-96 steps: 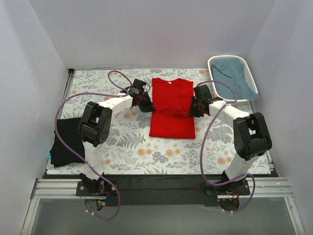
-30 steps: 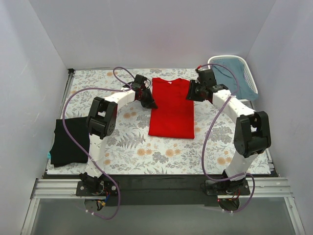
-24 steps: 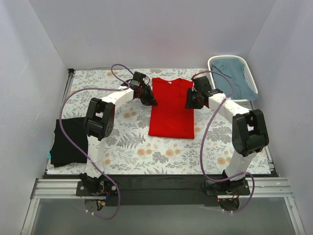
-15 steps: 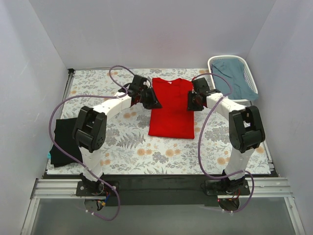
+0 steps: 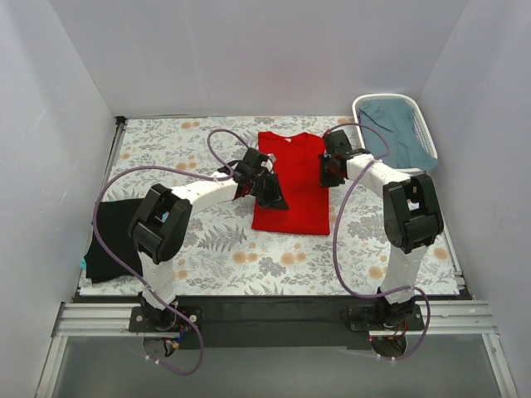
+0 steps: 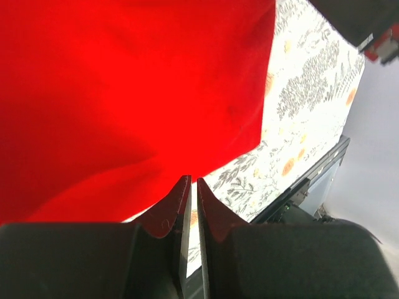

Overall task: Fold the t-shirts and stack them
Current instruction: Fold the tshirt

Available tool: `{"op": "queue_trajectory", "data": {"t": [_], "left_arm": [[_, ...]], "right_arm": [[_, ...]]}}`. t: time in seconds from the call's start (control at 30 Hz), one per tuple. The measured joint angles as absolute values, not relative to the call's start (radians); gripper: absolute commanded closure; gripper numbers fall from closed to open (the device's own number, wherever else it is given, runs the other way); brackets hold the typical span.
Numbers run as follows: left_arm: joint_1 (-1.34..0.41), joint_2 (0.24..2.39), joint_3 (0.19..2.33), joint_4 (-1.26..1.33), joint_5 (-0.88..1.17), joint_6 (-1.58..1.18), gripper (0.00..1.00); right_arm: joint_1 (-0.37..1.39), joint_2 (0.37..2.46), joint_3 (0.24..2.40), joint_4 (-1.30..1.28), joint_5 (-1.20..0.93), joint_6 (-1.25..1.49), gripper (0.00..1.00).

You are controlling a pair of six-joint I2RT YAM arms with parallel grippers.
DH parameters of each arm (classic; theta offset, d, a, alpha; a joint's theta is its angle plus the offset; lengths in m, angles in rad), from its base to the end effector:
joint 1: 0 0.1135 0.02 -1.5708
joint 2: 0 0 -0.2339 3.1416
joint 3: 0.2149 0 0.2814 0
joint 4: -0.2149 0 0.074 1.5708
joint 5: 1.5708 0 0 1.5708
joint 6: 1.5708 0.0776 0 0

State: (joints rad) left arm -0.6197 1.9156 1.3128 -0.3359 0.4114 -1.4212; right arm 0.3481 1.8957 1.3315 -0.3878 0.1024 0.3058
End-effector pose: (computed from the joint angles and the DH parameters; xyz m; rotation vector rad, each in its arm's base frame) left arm 0.3445 -0.2839 0.1101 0.9528 -2.7581 1.1291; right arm 0.4227 0.1449 0.1157 -0.0120 2.5209 0.1364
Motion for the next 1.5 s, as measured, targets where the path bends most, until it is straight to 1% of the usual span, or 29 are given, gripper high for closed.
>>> {"op": "queue_trajectory", "data": {"t": [0.03,0.13,0.6,0.7,0.73,0.8,0.83,0.93,0.97,1.03,1.27,1.37,1.5], "left_arm": [[-0.628,1.916,1.313,-0.334,0.411,-1.422,0.94],[-0.644,1.916,1.305,-0.323,0.411,-1.422,0.94],[-0.647,1.943,1.236,-0.311,0.387,-1.422,0.95],[-0.647,1.943,1.229,-0.317,0.377,-1.421,0.95],[-0.647,1.943,1.229,-0.316,0.374,-1.421,0.95],[-0.644,1.943,1.232,-0.321,0.365,-1.419,0.95],[-0.641,1.943,1.235,-0.325,0.36,-1.417,0.95],[-0.629,1.943,1.26,-0.344,0.349,-1.415,0.94],[-0.621,1.943,1.275,-0.348,0.346,-1.413,0.95],[-0.599,1.944,1.314,-0.362,0.338,-1.411,0.95],[-0.539,2.027,1.48,-0.37,0.302,-1.394,0.97],[-0.527,2.083,1.511,-0.374,0.294,-1.393,0.98],[-0.504,2.148,1.52,-0.392,0.281,-1.392,0.98]], "right_arm": [[0.348,1.9,1.338,-0.393,0.104,0.306,0.9],[0.348,1.917,1.366,-0.408,0.11,0.305,0.99],[0.348,1.944,1.431,-0.451,0.132,0.308,0.99],[0.344,1.959,1.431,-0.455,0.131,0.311,0.95],[0.342,1.964,1.431,-0.455,0.131,0.311,0.88],[0.335,1.97,1.431,-0.457,0.128,0.315,0.82],[0.332,1.97,1.431,-0.459,0.129,0.315,0.73],[0.321,1.968,1.431,-0.461,0.129,0.315,0.6],[0.32,1.966,1.431,-0.463,0.129,0.316,0.57],[0.315,1.955,1.43,-0.468,0.128,0.314,0.55],[0.315,1.835,1.417,-0.469,0.109,0.315,0.54],[0.318,1.792,1.403,-0.468,0.088,0.316,0.55],[0.328,1.787,1.383,-0.451,0.048,0.311,0.55]]}}
